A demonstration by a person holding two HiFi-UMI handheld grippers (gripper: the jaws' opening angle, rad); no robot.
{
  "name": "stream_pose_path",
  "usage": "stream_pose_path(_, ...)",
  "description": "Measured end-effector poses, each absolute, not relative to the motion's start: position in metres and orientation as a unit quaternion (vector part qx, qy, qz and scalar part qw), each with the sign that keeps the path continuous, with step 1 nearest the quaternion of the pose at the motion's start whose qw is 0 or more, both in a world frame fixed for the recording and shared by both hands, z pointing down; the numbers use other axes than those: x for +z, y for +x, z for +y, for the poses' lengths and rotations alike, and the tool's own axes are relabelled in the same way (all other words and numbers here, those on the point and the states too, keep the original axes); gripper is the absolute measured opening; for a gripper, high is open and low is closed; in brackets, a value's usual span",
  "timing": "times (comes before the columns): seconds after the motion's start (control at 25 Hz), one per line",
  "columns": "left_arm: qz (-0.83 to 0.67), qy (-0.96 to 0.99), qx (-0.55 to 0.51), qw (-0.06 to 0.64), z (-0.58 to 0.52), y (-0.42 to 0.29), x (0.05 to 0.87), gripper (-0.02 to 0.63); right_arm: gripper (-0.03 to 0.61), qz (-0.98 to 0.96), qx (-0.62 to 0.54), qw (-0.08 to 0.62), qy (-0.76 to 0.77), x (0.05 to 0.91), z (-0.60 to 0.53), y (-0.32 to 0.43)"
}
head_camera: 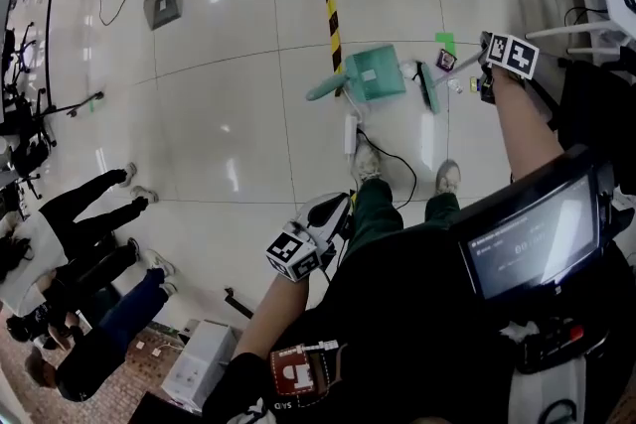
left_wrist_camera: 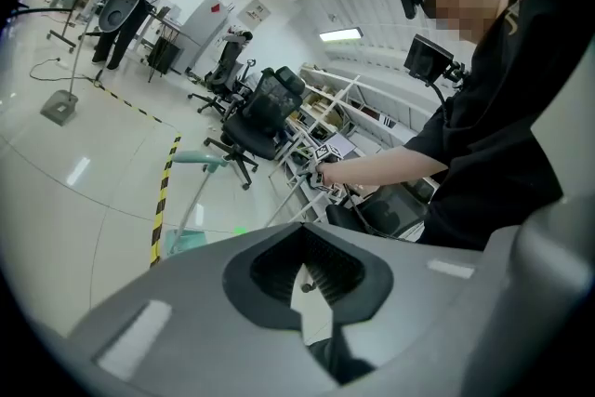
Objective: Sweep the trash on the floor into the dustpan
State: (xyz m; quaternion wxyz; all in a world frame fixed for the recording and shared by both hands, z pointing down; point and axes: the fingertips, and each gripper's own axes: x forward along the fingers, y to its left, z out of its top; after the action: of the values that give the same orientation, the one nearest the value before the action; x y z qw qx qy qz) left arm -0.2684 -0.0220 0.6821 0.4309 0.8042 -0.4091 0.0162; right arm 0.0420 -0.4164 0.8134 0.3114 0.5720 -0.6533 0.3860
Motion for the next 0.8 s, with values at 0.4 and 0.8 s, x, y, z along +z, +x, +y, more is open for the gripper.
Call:
stream_pose_path(0.4, -0.414, 0.8, 0.009, 0.434, -0.023, -0.288, 0.68, -0.005, 0.041, -0.663, 0.422, 0.304, 0.538, 0.784, -0.356, 0.063)
stream_pose_path(0.8, -0.353, 0.857, 0.002, 0.376, -0.07, -0.254, 0.611, -0.005, 0.043, -0.685, 0.346, 0.372, 0.521, 0.674, -0.236, 0.156)
